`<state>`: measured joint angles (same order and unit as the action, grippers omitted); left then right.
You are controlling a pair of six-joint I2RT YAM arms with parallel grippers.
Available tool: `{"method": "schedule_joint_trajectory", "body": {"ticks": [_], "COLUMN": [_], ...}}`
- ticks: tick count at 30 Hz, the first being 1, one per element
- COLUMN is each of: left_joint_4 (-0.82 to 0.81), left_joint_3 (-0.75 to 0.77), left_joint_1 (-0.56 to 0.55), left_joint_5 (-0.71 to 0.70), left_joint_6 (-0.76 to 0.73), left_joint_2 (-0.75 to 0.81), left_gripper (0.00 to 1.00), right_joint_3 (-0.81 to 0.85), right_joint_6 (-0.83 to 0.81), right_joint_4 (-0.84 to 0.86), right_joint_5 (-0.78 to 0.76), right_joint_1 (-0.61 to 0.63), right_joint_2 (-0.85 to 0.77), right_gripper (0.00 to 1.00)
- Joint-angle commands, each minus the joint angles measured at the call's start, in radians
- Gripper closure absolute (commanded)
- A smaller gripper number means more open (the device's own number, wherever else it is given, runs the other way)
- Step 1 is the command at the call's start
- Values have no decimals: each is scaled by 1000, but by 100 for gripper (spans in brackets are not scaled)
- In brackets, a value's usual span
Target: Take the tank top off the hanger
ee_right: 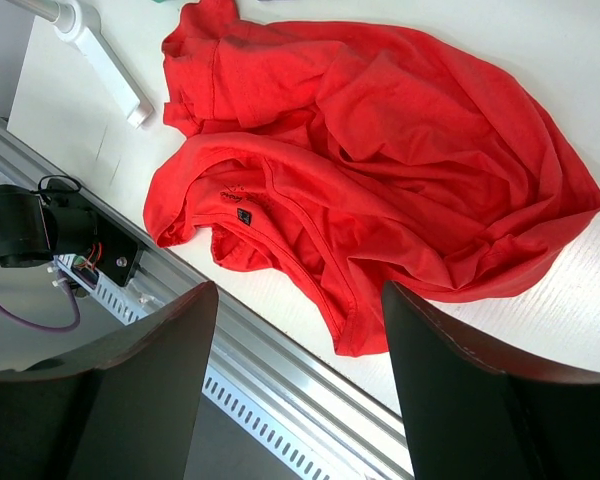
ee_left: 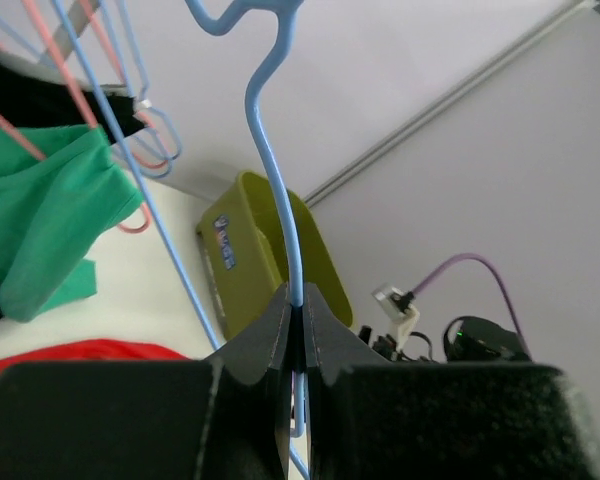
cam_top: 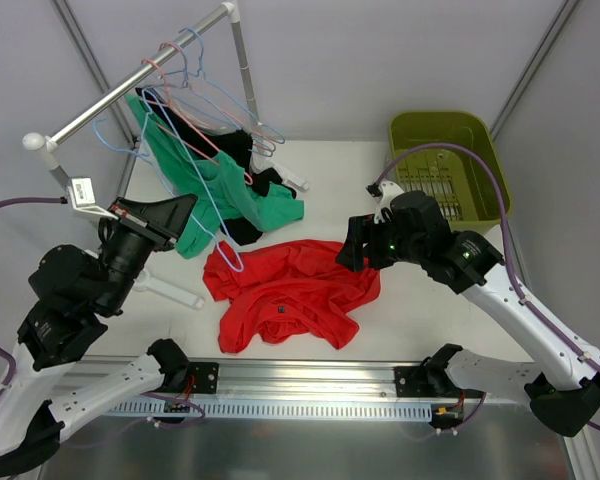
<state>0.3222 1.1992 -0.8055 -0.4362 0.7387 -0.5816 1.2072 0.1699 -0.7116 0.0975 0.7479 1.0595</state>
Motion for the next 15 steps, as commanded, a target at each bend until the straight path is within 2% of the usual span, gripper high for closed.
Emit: {"method": "schedule_joint_trajectory", "body": {"ticks": [1, 9, 12, 15], "left_joint_4": [50, 150, 204, 248], "left_joint_3": [-46, -43, 19, 149], "left_joint_1": [-8, -6, -6, 2], "left_joint_5": [-105, -231, -312, -331], "left_joint_6": [94, 117, 64, -28], "left_joint_2": [17, 8, -72, -269], "left_gripper": [100, 100, 100, 100], "right_joint_3": [31, 32, 35, 51], "right_joint_6": [-13, -17, -13, -15], "right_joint_4": [0, 0, 1, 1], "right_joint_5": [21, 19, 27, 37], "right_joint_1": [2, 2, 4, 4], "right_joint_2": [5, 11, 22, 42], "right_gripper": [29, 29, 28, 28]}}
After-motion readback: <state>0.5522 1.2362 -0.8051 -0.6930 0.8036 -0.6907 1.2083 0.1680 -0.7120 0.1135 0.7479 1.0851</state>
